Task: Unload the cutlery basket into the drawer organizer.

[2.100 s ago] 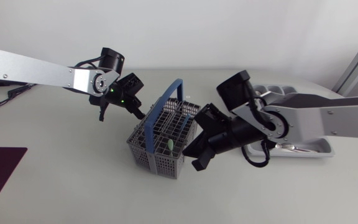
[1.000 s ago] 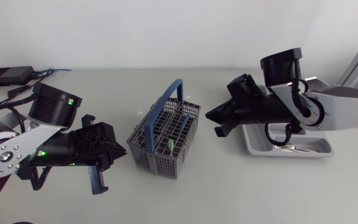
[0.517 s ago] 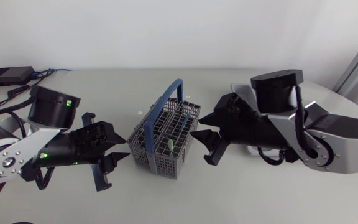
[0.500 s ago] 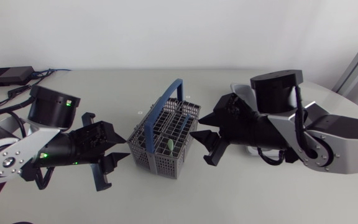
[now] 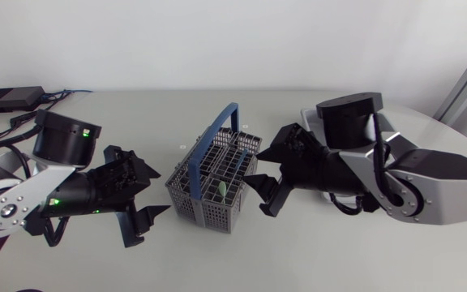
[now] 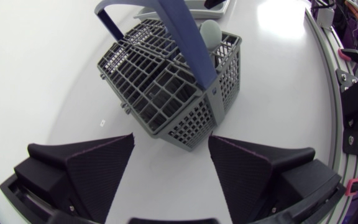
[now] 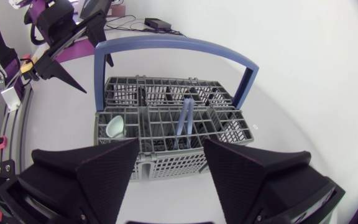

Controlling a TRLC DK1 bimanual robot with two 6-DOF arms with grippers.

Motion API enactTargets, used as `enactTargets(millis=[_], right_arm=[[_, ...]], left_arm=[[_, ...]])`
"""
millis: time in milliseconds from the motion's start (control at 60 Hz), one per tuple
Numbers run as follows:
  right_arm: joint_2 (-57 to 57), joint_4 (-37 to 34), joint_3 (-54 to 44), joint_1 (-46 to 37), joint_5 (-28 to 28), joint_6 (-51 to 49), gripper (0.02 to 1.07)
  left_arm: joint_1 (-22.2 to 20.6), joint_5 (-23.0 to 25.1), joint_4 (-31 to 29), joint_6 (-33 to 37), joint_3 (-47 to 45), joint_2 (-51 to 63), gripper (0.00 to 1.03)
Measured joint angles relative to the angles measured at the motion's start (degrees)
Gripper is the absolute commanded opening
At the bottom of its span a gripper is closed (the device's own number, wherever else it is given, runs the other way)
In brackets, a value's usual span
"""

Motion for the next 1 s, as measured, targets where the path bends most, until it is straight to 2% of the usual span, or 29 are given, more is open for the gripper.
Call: enactTargets(millis=[217,383,750,1000], right_arm=[[3.9,1.1,2.7,0.8,1.4,0.0,0.77],[5.8,1.2,5.5,0.8,2.2,0.0,0.54],[8.5,1.4,7.5,0.8,2.3,0.0,0.14],[8.7,0.4,8.3,0.8,2.2,0.0,0.08]], left_arm=[[1.4,0.0,0.2,0.0,0.0,-0.7,0.99],[2.3,-0.1,0.2,0.0,0.0,-1.6,0.99],[3.0,-0.2,0.2,0.0,0.0,-2.4,0.99],[3.0,-0.2,0.2,0.0,0.0,-2.4,0.99]])
